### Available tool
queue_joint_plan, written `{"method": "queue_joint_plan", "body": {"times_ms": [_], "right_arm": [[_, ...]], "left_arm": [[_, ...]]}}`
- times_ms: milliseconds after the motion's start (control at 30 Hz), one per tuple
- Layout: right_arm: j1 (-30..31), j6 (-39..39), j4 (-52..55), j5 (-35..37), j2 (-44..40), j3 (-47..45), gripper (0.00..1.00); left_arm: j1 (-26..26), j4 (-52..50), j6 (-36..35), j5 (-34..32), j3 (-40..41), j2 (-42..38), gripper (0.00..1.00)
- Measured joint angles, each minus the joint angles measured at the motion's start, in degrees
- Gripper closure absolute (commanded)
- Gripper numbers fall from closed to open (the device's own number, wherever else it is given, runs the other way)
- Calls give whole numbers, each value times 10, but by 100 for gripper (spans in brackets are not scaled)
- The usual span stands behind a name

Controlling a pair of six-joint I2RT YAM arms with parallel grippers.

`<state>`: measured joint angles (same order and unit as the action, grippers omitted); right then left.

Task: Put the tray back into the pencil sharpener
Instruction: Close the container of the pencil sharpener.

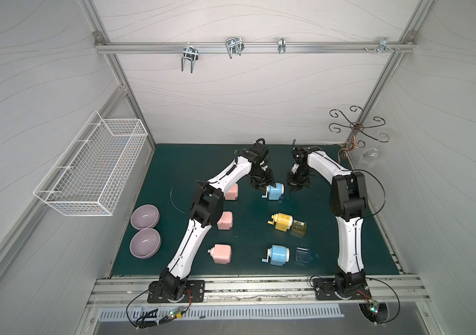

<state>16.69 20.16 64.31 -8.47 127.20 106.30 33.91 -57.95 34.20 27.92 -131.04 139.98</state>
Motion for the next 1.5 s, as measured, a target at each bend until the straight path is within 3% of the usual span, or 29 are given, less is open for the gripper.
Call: {"method": "queue_joint_plan", "body": {"times_ms": [900,1500], "right_arm": [[7,11,-76,-99,22,-44,100],[7,15,-84,-98,22,-46,100]], "left_arm": [[0,8,0,4,-1,3,47],[0,9,0,10,-1,4,47]]}}
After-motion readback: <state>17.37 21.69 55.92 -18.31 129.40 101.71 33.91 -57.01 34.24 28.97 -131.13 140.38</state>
